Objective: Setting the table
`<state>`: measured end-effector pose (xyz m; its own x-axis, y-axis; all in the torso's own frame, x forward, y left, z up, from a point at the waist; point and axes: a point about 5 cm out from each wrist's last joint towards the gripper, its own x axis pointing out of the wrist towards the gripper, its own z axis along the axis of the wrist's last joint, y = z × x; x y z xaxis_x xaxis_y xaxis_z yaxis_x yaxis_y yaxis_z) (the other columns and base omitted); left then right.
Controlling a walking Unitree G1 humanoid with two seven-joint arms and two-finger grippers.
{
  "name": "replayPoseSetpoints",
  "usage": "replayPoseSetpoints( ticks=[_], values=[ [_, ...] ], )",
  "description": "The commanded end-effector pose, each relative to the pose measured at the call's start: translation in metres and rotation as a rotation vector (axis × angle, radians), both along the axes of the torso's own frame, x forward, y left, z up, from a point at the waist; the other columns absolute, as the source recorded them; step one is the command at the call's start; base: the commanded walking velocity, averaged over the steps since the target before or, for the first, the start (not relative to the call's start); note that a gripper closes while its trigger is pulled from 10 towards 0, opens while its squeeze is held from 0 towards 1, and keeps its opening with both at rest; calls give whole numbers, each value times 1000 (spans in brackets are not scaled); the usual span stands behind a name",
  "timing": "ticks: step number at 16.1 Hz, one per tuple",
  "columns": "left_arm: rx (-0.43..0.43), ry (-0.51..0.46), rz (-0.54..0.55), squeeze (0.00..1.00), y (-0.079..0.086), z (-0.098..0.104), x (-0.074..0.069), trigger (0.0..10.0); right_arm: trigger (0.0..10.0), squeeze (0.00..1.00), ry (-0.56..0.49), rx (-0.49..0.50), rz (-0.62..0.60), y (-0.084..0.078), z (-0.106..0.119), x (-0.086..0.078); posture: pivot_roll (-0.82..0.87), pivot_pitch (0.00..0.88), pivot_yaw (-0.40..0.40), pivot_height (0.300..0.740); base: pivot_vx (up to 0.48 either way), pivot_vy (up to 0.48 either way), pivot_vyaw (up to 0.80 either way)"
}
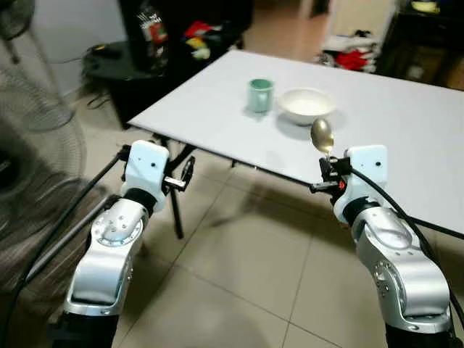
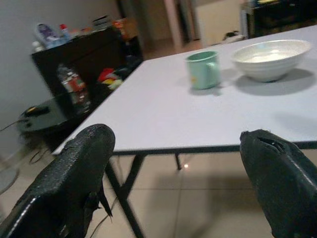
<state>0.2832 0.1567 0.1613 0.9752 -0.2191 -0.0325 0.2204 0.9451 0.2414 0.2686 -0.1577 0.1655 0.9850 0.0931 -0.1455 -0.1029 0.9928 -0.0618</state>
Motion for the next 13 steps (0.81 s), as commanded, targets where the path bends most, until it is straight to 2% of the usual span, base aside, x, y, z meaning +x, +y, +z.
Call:
replayPoseSetpoints(
  ticks=[1, 3, 5, 13],
  values=[
    [-5, -10, -22, 0, -6, 3, 0, 10000, 10000, 0, -18, -14, -30, -7, 3, -1, 54, 0, 43, 740, 330, 0, 0],
    [-6, -5, -20, 0, -4, 1, -2, 10000, 10000, 0, -10, -11, -33, -7, 0, -2, 56, 0, 40, 740, 341, 0, 0],
    [-5, -2, -13, 0, -2, 0, -3, 10000, 10000, 0, -6, -10, -27, -7, -2, -1, 59, 0, 35, 740, 343, 0, -800],
    [-11, -1, 1, 0, 0, -2, -4, 10000, 10000, 0, 0, -17, -25, -8, -6, -1, 60, 0, 37, 740, 341, 0, 0]
  ],
)
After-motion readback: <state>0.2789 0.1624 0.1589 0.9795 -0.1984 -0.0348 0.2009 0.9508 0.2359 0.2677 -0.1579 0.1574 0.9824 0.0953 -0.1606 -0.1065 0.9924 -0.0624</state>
